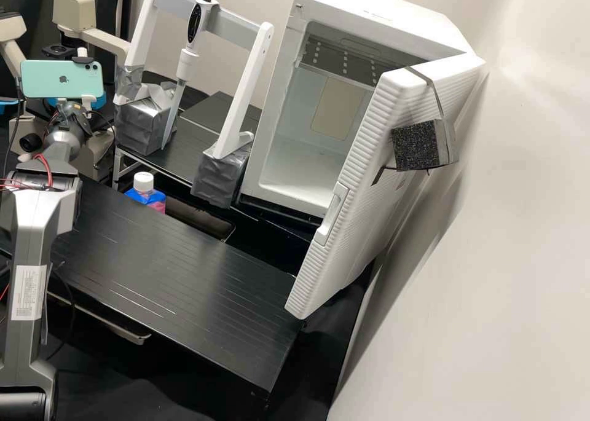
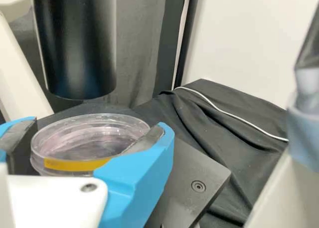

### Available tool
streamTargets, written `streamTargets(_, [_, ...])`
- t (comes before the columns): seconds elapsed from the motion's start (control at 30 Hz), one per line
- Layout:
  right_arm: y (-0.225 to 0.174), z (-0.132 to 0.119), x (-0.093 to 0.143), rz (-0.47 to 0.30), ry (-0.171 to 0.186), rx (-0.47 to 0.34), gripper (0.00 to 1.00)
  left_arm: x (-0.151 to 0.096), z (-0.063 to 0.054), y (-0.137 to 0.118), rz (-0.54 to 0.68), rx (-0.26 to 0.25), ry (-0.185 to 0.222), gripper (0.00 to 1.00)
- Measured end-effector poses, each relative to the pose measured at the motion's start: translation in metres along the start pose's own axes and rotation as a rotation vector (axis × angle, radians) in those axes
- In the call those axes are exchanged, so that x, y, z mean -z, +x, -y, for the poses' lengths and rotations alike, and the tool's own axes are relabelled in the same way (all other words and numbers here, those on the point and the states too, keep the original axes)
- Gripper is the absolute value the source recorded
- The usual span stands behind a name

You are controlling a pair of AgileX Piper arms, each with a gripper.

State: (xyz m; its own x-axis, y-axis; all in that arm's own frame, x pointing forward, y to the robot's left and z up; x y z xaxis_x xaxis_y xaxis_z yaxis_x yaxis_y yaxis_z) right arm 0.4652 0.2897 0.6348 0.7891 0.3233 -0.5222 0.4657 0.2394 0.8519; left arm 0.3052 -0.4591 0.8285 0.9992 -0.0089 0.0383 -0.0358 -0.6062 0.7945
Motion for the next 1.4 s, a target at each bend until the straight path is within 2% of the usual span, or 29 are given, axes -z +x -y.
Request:
streamTargets(0.33, [0.007, 0.009, 0.003, -0.012, -0.001, 0.007, 0.00, 0.000, 0.000, 0.000, 0.000, 0.000, 0.000, 1.00])
streamTargets(0.8, [0.012, 0.014, -0.002, -0.001, 0.035, 0.010, 0.00, 0.000, 0.000, 0.000, 0.000, 0.000, 0.000, 1.00])
streamTargets(0.83, [0.012, 0.014, -0.002, -0.001, 0.035, 0.010, 1.00, 0.000, 0.000, 0.000, 0.000, 0.000, 0.000, 1.00])
streamTargets(1.4, [0.008, 0.015, -0.013, 0.006, 0.040, 0.021, 1.00, 0.000, 0.000, 0.000, 0.000, 0.000, 0.000, 1.00])
